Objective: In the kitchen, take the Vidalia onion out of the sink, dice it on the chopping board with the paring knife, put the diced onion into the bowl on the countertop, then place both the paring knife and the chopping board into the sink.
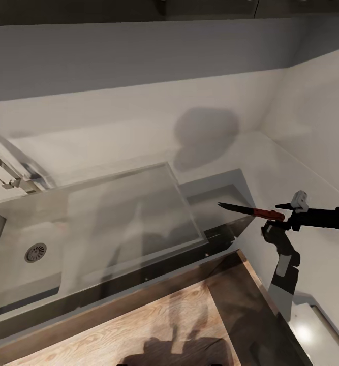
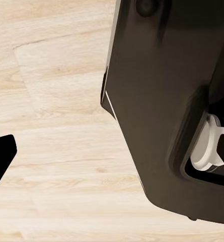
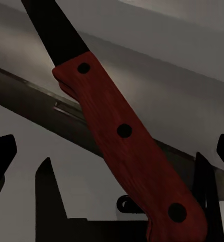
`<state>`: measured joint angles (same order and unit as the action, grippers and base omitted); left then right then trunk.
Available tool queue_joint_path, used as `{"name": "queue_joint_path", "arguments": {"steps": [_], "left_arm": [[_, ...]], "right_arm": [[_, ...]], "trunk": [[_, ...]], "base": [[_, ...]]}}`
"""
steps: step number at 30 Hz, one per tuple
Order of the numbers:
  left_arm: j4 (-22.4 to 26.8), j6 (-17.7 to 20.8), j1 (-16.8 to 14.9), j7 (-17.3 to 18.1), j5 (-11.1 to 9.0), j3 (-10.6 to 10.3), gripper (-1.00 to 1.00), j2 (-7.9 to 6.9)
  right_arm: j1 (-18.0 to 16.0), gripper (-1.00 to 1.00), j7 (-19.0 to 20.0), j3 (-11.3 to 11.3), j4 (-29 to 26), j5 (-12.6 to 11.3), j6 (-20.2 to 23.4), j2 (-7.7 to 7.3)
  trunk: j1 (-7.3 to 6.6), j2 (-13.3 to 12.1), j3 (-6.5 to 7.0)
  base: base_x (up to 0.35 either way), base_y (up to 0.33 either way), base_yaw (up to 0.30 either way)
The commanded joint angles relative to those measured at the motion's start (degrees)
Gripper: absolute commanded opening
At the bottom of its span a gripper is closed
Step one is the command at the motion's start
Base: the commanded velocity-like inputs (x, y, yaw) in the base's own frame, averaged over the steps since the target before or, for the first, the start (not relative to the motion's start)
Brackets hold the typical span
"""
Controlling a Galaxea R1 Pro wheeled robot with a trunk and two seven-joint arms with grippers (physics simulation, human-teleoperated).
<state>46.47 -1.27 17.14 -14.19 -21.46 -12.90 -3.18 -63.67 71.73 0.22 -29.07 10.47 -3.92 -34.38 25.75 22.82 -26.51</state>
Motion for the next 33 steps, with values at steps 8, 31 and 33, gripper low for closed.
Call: {"name": "queue_joint_path", "arguments": {"steps": [8,31,33], "left_arm": [[0.1,-0.1,0.0,-0.5,-0.6,-0.4,1.0,-0.13],[0.1,-0.1,0.0,-0.5,-0.6,-0.4,1.0,-0.16],[0.1,-0.1,0.0,-0.5,-0.6,-0.4,1.0,-0.16]], "right_arm": [[0.0,1.0,0.1,-0.1,0.0,0.3,-0.4,-0.11],[0.0,1.0,-5.4,0.1,0.0,0.3,-3.5,0.1],[0.0,1.0,-5.7,0.1,0.0,0.3,-3.5,0.15]], "trunk": [[0.04,0.1,-0.08],[0.04,0.1,-0.08],[0.04,0.1,-0.08]], "base": [[0.0,0.0,0.0],[0.0,0.0,0.0],[-0.027,0.043,0.0]]}}
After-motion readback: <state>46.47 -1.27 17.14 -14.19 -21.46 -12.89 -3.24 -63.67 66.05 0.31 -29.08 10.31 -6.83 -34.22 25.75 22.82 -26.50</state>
